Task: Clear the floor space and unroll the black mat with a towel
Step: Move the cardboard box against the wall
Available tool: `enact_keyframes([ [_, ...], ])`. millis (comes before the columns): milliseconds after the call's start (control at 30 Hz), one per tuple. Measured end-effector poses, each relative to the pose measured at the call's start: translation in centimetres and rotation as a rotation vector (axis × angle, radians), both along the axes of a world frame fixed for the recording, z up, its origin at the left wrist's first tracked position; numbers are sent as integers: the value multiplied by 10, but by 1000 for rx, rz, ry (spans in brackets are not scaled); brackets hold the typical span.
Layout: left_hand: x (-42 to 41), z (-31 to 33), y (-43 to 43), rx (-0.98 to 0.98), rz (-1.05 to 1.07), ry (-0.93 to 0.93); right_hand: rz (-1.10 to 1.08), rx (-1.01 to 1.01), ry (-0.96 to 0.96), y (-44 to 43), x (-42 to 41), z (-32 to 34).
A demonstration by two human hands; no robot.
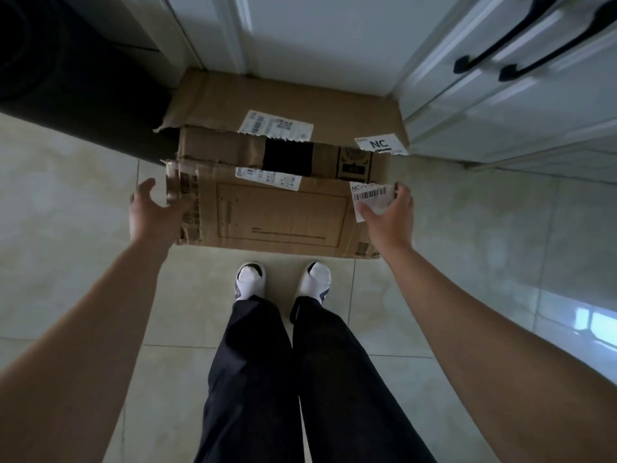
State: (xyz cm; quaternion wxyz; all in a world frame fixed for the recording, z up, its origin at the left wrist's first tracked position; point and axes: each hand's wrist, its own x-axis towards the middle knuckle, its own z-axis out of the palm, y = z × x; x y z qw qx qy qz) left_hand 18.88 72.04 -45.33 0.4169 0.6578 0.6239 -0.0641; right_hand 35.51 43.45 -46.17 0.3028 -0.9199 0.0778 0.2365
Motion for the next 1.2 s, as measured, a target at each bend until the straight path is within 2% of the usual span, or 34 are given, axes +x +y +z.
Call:
enact_keyframes([
  [233, 19, -22, 23, -156, -159, -85, -74, -53, 82, 5, 12, -14],
  [400, 33, -31, 33, -130, -218, -75, -149, -71, 229, 4, 24, -20],
  [500, 43, -34, 34, -85, -240, -46, -109, -92, 304, 4, 31, -23],
  [667, 48, -40, 47, -187, -270, -72, -4, -99, 370, -3, 31, -27],
  [800, 45, -33, 36, -193, -333, -89, 87, -102, 426, -11, 29, -35],
  [1033, 51, -33, 6, -212, -385, -111, 52, -130, 428, -44, 30, -30],
  [1200, 59, -43, -38, -318, -448, -121, -156, -141, 334, -99, 20, -26],
])
